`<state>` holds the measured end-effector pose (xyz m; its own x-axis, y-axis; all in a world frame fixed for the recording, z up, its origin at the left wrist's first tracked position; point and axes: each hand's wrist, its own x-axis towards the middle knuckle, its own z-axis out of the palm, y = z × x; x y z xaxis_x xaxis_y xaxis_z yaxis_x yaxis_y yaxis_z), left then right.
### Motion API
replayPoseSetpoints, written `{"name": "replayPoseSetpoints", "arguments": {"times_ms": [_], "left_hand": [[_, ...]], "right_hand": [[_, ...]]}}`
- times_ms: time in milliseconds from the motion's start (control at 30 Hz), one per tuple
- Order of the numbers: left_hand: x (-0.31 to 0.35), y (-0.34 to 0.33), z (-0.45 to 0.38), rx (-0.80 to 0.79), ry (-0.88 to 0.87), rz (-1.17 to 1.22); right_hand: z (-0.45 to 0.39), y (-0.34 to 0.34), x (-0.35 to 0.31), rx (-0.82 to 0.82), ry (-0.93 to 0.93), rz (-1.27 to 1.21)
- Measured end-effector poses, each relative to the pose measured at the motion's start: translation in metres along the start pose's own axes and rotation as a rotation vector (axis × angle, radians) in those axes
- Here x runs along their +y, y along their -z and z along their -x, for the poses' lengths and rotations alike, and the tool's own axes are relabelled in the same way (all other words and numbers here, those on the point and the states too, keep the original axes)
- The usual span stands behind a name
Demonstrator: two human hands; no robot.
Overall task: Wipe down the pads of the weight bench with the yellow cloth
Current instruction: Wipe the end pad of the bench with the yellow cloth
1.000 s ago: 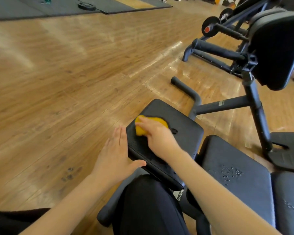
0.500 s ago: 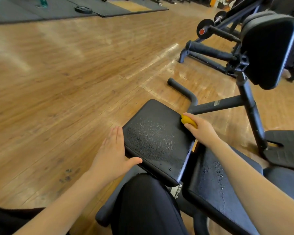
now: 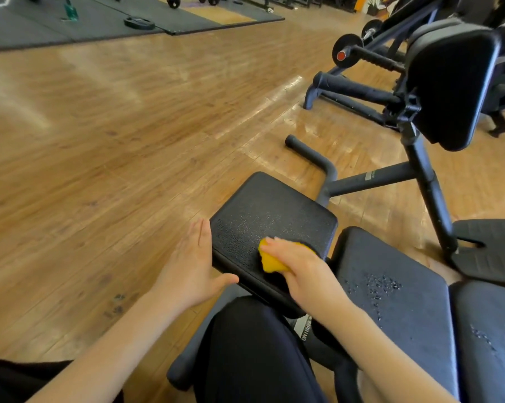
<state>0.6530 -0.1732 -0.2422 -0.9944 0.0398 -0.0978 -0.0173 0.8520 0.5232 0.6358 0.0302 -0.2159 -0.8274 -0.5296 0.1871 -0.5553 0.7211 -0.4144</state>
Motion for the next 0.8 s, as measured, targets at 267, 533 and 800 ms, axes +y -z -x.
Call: {"name": "replayPoseSetpoints", "arguments": {"times_ms": [267,533,800], "left_hand": [[-0.005,0.009,0.004,-0.06,-0.045,0.019],[0.001,0.002,0.002,0.007,-0.001,0.042],[0.008,-0.006,0.005,0.101,0.123,0.225]], "right_hand": [[-0.006,-0.023,0.0,-0.155,0.103,-0.042],[0.035,0.016,0.03,-0.082,0.065,-0.071],[-0.097,-0.028,-0.031,-0.289,0.118,0.068]]}}
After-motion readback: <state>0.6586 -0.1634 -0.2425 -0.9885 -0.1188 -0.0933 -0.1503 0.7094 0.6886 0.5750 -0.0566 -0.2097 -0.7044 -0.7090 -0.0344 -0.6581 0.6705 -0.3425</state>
